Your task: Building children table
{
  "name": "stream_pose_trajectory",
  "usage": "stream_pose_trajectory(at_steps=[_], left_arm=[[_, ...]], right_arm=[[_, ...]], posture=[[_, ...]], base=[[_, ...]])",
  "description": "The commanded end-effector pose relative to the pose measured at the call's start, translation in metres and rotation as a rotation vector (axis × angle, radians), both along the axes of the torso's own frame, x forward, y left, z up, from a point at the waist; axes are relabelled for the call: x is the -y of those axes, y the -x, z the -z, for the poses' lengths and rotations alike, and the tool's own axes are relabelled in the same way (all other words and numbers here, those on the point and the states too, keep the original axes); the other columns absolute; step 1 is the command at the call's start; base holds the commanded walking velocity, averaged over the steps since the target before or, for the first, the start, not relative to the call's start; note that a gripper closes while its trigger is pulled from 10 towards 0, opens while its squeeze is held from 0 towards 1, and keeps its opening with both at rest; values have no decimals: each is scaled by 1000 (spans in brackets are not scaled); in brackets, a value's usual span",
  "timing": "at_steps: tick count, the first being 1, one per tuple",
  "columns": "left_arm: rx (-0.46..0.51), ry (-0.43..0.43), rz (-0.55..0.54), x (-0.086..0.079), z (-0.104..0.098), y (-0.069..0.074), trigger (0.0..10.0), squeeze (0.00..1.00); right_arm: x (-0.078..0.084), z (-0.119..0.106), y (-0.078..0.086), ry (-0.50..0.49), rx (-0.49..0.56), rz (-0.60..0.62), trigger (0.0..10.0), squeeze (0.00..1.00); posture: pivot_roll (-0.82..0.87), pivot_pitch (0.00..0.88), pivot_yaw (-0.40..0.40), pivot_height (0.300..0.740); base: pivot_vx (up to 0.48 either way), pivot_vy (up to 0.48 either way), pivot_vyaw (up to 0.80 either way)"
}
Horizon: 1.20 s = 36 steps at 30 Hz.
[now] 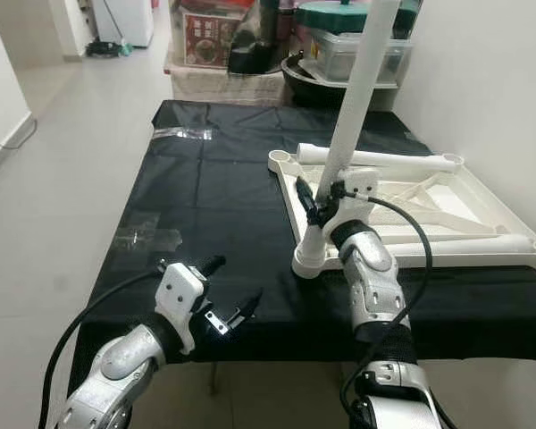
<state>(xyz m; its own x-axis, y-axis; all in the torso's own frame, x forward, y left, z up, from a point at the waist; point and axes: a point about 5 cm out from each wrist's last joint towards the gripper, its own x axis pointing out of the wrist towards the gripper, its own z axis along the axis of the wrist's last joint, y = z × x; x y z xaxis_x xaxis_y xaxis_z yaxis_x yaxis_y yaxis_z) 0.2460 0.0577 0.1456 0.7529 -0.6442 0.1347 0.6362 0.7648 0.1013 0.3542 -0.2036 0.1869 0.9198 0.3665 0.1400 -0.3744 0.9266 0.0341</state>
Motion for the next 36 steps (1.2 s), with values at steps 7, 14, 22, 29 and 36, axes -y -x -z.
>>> stream_pose_trajectory(at_steps=[7,14,22,29,36], left_arm=[[-9,-5,7,3,2,0,10000,0],[-17,-8,8,1,4,1,10000,0],[-17,-12,7,0,5,2,10000,0],[-13,-13,-4,-1,6,2,10000,0],[-4,-12,-28,-4,6,1,10000,0]], right_arm=[[-40,17,28,30,-121,-627,10000,0],[-48,16,21,44,-115,-713,8667,0],[-52,12,7,26,-89,-510,0,0],[-41,17,-8,-19,-125,-117,0,0],[-7,25,0,-86,-156,606,0,0]], posture=[[116,0,-94,740],[124,0,-95,740],[126,0,-98,740],[116,0,-92,740],[105,0,-85,740]], base=[[0,0,0],[0,0,0],[0,0,0],[0,0,0],[0,0,0]])
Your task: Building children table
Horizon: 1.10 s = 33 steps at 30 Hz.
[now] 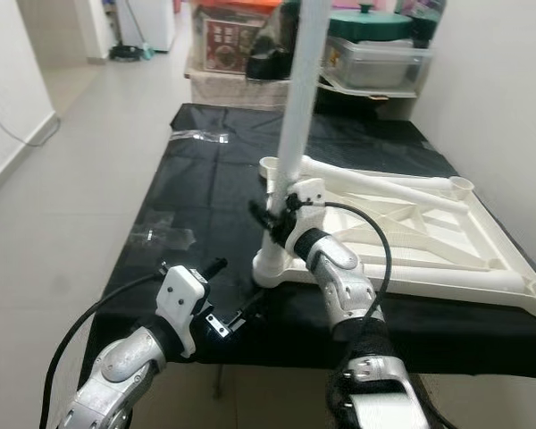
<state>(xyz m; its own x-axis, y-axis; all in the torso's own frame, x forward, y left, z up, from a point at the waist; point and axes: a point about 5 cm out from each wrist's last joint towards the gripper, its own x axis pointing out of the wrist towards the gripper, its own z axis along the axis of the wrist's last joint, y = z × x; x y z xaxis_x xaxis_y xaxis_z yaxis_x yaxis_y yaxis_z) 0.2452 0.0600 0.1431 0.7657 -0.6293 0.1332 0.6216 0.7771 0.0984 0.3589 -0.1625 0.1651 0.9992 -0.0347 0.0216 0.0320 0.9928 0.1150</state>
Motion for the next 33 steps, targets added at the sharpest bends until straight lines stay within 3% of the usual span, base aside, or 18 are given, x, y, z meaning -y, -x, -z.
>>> stream_pose_trajectory(at_steps=[1,5,8,9,11,12,15,16,20,21,22,23,25,26,27,28,30,33], left_arm=[[-1,-14,-13,-2,4,0,10000,0],[2,-18,-14,-1,5,0,10000,0],[2,-18,-13,-1,5,0,10000,0],[2,-18,-12,-1,5,0,10000,0],[2,-18,-12,-1,5,0,10000,0],[1,-18,-10,-1,5,0,10000,0],[0,-18,-9,-1,5,0,10000,0],[-2,-17,-7,0,5,0,10000,0],[-3,-15,-5,0,5,0,10000,0],[-3,-14,-5,0,4,-1,10000,0],[-3,-14,-5,0,4,-1,10000,0],[-3,-13,-4,1,4,-1,10000,0],[-3,-13,-4,1,4,-1,10000,0],[-3,-10,-3,1,3,-1,10000,0],[-3,-10,-3,1,3,-1,10000,0],[-3,-10,-3,1,3,-1,10000,0],[-3,-9,-1,1,3,-1,10000,0],[-3,-9,-1,1,3,-1,10000,0]], right_arm=[[36,4,12,-31,-26,333,0,0],[30,3,20,-69,-13,470,0,0],[24,0,21,-72,0,484,0,0],[15,-2,18,-90,20,460,3333,0],[9,-4,17,-102,33,439,3333,0],[-8,-11,12,-96,103,299,10000,1000],[-12,-11,11,-100,118,272,10000,1000],[-12,-10,11,-110,142,237,10000,0],[-4,-7,10,-114,183,159,10000,0],[-2,-7,9,-110,190,65,10000,0],[-2,-7,9,-110,190,65,10000,0],[2,-5,8,-98,184,-39,10000,0],[2,-5,8,-98,184,-39,10000,0],[11,-5,8,-69,157,-264,10000,0],[14,-5,8,-67,136,-363,10000,0],[14,-5,8,-67,136,-363,10000,0],[16,-9,8,-66,117,-505,10000,0],[16,-9,8,-66,117,-505,10000,0]], posture=[[104,0,-87,740],[107,0,-91,740],[108,0,-91,740],[109,0,-92,740],[109,0,-92,740],[109,0,-92,740],[109,0,-92,740],[109,0,-92,740],[105,0,-89,740],[106,0,-88,740],[106,0,-88,740],[106,0,-88,740],[106,0,-88,740],[111,0,-85,740],[113,0,-84,740],[113,0,-84,740],[112,0,-86,740],[112,0,-86,740]], base=[[0,0,0],[0,0,0],[0,0,0],[0,0,0],[0,0,0],[0,0,0],[0,0,0],[0,0,0],[0,0,0],[0,0,0],[0,0,0],[0,0,0],[0,0,0],[0,0,0],[0,0,0],[0,0,0],[0,0,0],[0,0,0]])
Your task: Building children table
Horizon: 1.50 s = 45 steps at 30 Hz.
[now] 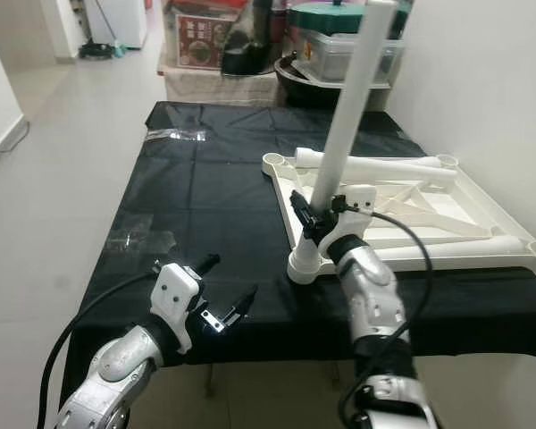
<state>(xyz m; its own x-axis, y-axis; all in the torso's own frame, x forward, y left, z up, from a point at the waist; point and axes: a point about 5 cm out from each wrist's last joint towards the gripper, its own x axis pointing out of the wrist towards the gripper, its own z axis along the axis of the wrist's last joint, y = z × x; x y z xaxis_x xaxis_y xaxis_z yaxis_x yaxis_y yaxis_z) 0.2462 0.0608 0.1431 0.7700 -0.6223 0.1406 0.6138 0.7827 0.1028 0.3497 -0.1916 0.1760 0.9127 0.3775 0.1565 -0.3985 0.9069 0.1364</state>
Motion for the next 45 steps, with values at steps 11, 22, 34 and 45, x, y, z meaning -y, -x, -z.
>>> stream_pose_trajectory(at_steps=[11,22,34,45], left_arm=[[-3,-10,8,2,0,1,10000,0],[-9,-10,10,1,0,1,10000,0],[-20,-9,17,2,2,0,10000,0],[-21,-11,19,1,1,-1,10000,0]], right_arm=[[-48,4,3,130,-88,-707,10000,0],[-56,-5,-5,114,-30,-653,0,0],[-17,-15,-18,-55,27,240,0,0],[-8,-1,9,-70,-95,884,0,0]], posture=[[142,0,-104,740],[139,0,-100,740],[123,0,-84,740],[120,0,-77,740]], base=[[0,0,0],[0,0,0],[0,0,0],[0,0,0]])
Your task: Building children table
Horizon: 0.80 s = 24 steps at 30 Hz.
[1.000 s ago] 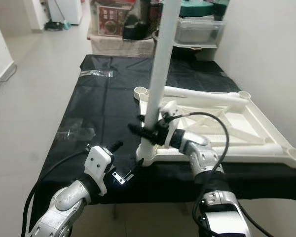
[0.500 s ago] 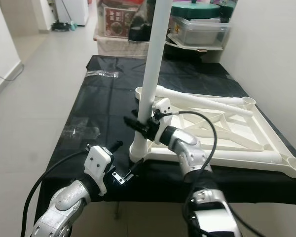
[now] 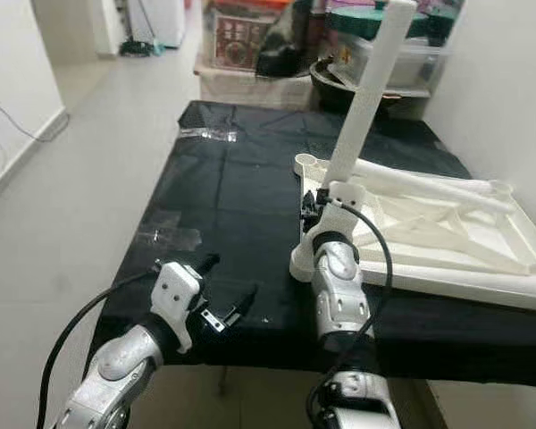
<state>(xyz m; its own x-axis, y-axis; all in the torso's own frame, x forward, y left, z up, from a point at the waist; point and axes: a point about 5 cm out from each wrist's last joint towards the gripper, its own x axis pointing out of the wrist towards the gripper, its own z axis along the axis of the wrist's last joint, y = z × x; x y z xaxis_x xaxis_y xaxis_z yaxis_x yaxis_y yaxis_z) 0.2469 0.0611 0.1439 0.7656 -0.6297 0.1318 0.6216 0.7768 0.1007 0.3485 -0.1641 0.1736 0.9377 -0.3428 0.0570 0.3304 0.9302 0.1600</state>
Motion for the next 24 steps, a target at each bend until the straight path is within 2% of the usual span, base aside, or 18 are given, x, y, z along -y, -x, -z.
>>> stream_pose_trajectory(at_steps=[1,2,3,4,5,6,7,8,10,13,14,17,18,19,20,21,22,24], left_arm=[[-12,-8,9,1,2,0,10000,0],[-12,-8,9,1,2,0,10000,0],[-12,-8,8,1,2,0,10000,0],[-12,-8,8,1,2,0,10000,0],[-13,-8,8,1,2,0,10000,0],[-13,-8,9,1,2,0,10000,0],[-14,-8,9,1,2,0,10000,0],[-14,-8,9,1,2,0,10000,0],[-15,-8,9,1,2,0,10000,0],[-16,-8,10,1,2,-1,10000,0],[-16,-7,11,2,2,-1,10000,0],[-16,-7,11,2,2,-1,10000,0],[-16,-7,11,3,2,-1,10000,0],[-16,-7,11,3,2,-1,10000,0],[-16,-7,11,3,2,-1,10000,0],[-16,-7,11,3,2,-1,10000,0],[-14,-7,12,3,2,-1,10000,0],[-14,-7,12,3,2,-1,10000,0]], right_arm=[[13,-1,8,-43,3,175,824,0],[13,-1,8,-43,3,175,824,0],[9,1,7,-48,-7,167,6353,0],[9,1,7,-48,-7,167,6353,0],[5,1,6,-55,-6,163,10000,0],[2,1,6,-51,9,144,10000,0],[-3,-2,4,-41,47,73,10000,1000],[-3,-2,4,-41,47,73,10000,1000],[-5,-5,3,-12,101,-9,10000,1000],[-2,-6,3,14,119,-25,10000,1000],[3,-7,-1,8,148,-135,10000,0],[6,-8,-3,14,168,-216,10000,0],[6,-7,-5,29,156,-389,10000,0],[6,-7,-5,29,156,-389,10000,0],[4,-5,-6,26,133,-558,10000,0],[4,-5,-6,24,128,-590,10000,0],[1,-3,-5,45,107,-692,10000,0],[1,-3,-5,45,107,-692,10000,0]], posture=[[120,0,-77,740],[120,0,-77,740],[120,0,-77,740],[120,0,-77,740],[119,0,-80,740],[119,0,-80,740],[119,0,-80,740],[119,0,-80,740],[113,0,-76,740],[113,0,-76,740],[112,0,-76,740],[111,0,-78,740],[111,0,-78,740],[111,0,-78,740],[111,0,-78,740],[111,0,-78,740],[108,0,-80,740],[108,0,-80,740]], base=[[0,0,0],[0,0,0],[0,0,0],[0,0,0],[0,0,0],[0,0,0],[0,0,0],[0,0,0],[0,0,0],[0,0,0],[0,0,0],[0,0,0],[0,0,0],[0,0,0],[0,0,0],[0,0,0],[0,0,0],[0,0,0]])
